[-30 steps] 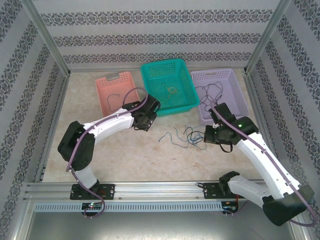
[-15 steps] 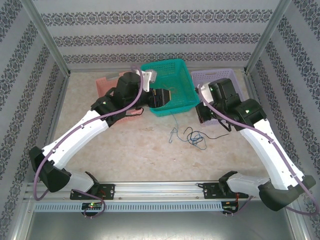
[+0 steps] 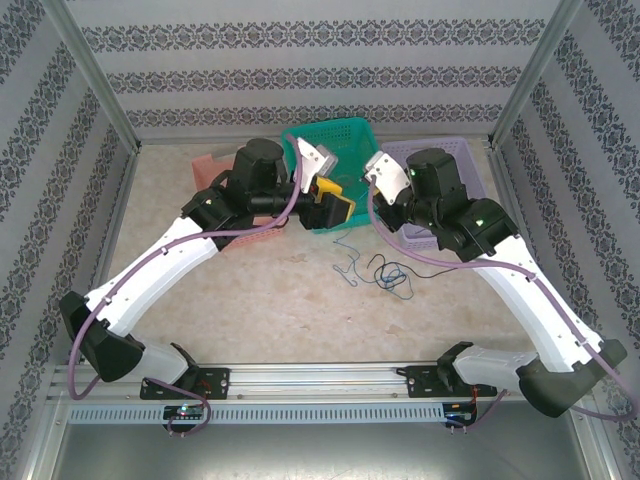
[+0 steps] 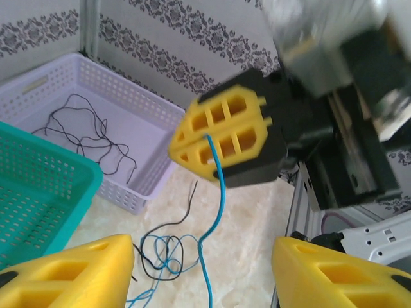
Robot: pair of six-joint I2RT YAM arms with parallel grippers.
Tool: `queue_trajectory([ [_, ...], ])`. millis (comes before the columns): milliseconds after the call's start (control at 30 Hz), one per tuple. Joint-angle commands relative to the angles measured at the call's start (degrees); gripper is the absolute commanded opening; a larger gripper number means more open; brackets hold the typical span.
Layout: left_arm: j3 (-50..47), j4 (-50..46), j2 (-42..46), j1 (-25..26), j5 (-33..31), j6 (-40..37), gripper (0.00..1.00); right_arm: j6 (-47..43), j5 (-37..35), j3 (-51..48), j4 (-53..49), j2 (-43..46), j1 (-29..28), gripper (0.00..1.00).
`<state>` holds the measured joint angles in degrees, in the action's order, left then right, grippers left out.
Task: Untangle the cables
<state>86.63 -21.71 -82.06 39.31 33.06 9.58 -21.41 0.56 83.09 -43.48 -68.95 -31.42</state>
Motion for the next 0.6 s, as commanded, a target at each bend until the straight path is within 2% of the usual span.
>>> queue_trajectory([
  [0, -0.5, 5.7, -0.7, 1.0, 2.5, -1.8, 0.61, -2.2, 5.9, 0.5, 4.1, -0.9, 1.1, 0.0],
  [233, 0.2, 8.1, -3.1, 1.8, 2.2, -1.7, 0.63, -1.9, 11.2, 1.6, 3.8, -2.1, 1.5, 0.0],
  [367, 1.5, 6.3, -4.8, 2.1, -1.8, -3.2, 0.59, -2.6, 14.0, 1.0, 5.0, -1.6, 1.6, 0.0],
  [433, 1.9, 6.5, -5.4, 2.1, -3.4, -3.4, 0.46, -3.4, 14.6, 0.8, 5.1, -1.4, 1.6, 0.0],
  [500, 2.9, 6.2, -5.8, 2.1, -4.0, -3.4, 0.23, -4.3, 13.6, 0.0, 5.6, -1.0, 1.6, 0.0],
  [567, 3.9, 4.7, -6.2, 2.1, -4.7, -2.7, 0.04, -4.9, 11.9, -0.7, 6.8, -0.6, 2.1, 0.0],
])
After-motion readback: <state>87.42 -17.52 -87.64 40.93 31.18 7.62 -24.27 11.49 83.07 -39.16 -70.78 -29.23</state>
